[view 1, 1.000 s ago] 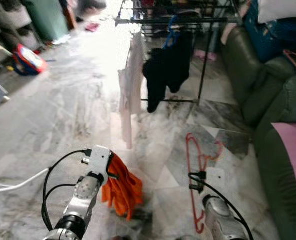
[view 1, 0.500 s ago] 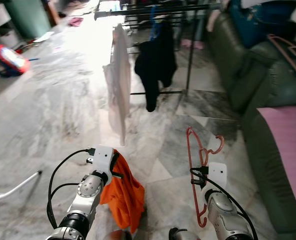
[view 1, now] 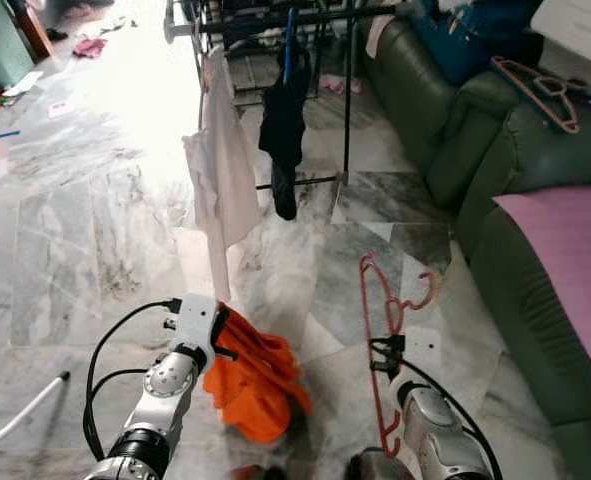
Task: Hang hanger
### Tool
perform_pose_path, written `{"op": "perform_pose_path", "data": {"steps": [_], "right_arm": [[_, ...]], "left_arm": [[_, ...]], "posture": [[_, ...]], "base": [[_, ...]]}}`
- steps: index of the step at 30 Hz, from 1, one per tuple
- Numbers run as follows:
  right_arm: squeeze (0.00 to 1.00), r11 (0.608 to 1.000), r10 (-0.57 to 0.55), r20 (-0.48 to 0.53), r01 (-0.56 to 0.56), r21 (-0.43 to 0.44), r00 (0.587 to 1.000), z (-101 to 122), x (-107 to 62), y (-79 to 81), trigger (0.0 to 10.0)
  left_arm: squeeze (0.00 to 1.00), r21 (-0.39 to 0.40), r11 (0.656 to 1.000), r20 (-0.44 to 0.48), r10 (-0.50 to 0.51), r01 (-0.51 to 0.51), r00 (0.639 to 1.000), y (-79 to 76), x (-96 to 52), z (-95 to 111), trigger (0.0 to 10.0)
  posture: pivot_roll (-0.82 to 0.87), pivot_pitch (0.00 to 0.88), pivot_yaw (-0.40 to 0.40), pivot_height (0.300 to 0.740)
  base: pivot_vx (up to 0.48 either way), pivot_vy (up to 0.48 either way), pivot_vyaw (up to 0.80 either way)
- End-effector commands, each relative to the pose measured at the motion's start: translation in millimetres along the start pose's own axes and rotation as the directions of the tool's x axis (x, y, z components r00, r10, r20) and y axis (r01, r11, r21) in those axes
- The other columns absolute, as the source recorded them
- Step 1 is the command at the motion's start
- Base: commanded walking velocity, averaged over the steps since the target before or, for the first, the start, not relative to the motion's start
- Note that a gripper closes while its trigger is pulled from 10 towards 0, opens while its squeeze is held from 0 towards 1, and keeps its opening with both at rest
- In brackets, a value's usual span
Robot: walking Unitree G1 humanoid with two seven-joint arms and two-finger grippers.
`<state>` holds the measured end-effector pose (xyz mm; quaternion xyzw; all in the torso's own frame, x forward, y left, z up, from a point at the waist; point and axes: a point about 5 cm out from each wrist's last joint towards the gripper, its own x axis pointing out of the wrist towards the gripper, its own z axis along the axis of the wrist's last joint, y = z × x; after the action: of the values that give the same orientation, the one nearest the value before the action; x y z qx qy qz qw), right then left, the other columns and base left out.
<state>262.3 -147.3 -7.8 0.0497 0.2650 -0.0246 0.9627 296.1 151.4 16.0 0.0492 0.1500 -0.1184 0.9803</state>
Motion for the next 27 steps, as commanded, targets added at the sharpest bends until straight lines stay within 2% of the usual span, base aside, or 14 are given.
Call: {"op": "perform_pose_path", "data": {"steps": [1,6,7,15,25,27], "right_arm": [[0.00,1.000,-0.004,-0.006,0.004,-0.003,1.000,-3.3,-2.3,-2.7,10.0],[0.00,1.000,0.015,0.018,-0.015,-0.002,1.000,-2.1,-3.9,-1.1,10.0],[0.00,1.000,-0.002,0.024,0.002,-0.023,1.000,-1.5,-4.3,-3.5,10.0],[0.00,1.000,-0.001,0.008,0.001,-0.027,1.000,-2.6,-4.0,-6.2,10.0],[0.00,1.000,0.014,-0.001,-0.014,-0.026,1.000,-5.0,-5.4,-5.1,10.0],[0.00,0.999,0.009,-0.010,-0.010,-0.054,1.000,-6.6,-5.6,-6.2,10.0]], "left_arm": [[0.00,0.009,1.000,-0.006,0.003,-0.003,1.000,1.6,-2.2,-2.6,10.0],[0.00,0.009,1.000,-0.008,0.004,-0.004,1.000,0.8,-2.6,-3.3,10.0],[0.00,0.010,1.000,-0.008,0.003,-0.003,1.000,0.8,-3.1,-3.8,10.0],[0.00,0.015,1.000,-0.014,-0.002,0.002,1.000,1.2,-5.4,-6.7,10.0],[0.00,0.043,0.999,-0.019,-0.009,0.010,1.000,4.4,-5.7,-6.2,10.0],[0.00,0.046,0.999,-0.010,-0.018,0.019,1.000,3.9,-5.6,-5.1,10.0]], "posture": [[-0.09,0.172,0.069,0.740],[-0.09,0.174,0.065,0.740],[-0.09,0.178,0.062,0.740],[-0.09,0.187,0.061,0.740],[-0.09,0.182,0.066,0.740],[-0.09,0.181,0.067,0.740]], "base": [[0.000,0.349,0.00],[0.000,0.351,0.00],[0.000,0.349,0.00],[0.000,0.339,0.00],[0.000,0.000,0.00],[0.000,0.000,0.00]]}}
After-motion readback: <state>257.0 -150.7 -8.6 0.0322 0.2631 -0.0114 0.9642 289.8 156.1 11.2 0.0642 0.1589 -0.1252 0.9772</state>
